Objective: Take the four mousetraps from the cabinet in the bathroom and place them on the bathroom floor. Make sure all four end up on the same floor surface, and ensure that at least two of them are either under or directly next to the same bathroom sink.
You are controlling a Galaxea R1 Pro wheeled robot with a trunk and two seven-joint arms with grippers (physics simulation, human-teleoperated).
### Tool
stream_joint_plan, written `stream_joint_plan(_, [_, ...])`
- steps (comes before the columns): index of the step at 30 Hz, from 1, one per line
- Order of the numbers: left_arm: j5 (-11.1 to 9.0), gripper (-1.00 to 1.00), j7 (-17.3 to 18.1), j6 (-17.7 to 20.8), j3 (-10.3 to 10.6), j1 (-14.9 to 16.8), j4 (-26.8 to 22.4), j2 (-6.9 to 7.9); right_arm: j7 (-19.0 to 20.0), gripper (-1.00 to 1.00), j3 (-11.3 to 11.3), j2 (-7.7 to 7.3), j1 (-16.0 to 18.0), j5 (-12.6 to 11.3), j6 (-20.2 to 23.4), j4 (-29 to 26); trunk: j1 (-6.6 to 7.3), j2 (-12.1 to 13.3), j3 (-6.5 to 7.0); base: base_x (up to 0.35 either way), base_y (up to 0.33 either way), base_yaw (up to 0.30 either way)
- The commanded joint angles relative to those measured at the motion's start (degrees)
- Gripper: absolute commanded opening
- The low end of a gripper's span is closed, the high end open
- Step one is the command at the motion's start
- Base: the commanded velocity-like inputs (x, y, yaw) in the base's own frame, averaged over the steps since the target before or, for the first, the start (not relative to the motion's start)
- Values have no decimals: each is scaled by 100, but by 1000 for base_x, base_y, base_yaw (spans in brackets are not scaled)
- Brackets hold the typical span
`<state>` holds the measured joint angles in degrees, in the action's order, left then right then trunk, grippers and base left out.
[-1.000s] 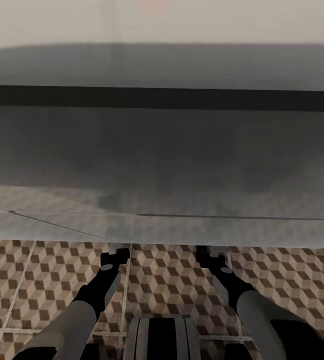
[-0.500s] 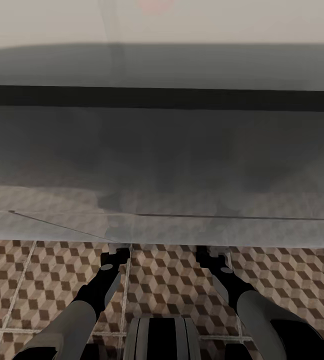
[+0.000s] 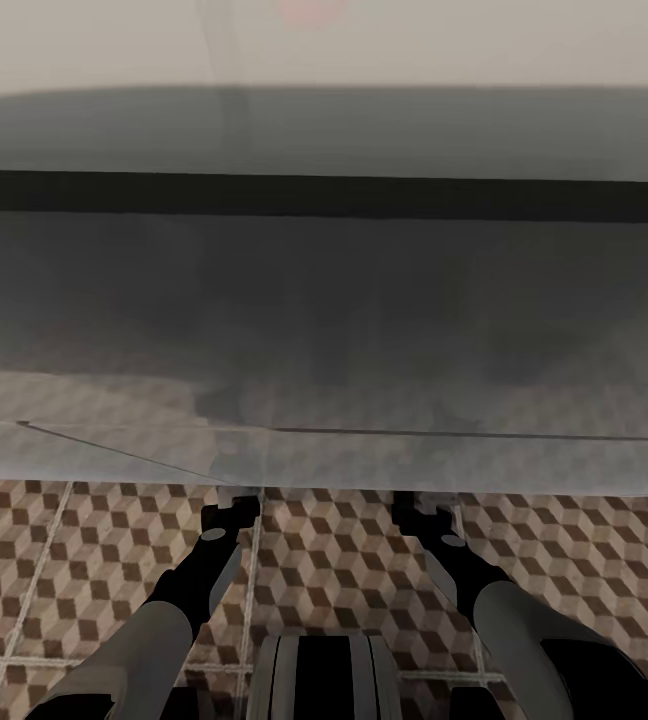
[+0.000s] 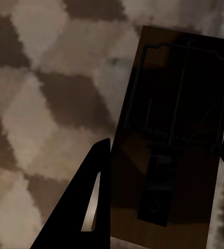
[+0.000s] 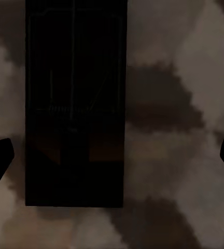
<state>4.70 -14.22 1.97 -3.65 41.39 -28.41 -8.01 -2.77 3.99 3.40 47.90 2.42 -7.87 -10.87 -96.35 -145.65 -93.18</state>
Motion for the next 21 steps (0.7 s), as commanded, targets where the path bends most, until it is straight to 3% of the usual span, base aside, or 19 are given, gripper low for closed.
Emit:
stream_joint_plan(1, [57, -100, -10, 23, -31, 0, -7, -7, -5, 100, 38, 4, 2, 24, -21, 6, 1, -1, -3, 0, 0, 0])
stream_joint_plan(21, [61, -100, -8, 23, -27, 0, 20, 0, -5, 100, 40, 3, 3, 22, -22, 6, 1, -1, -3, 0, 0, 0])
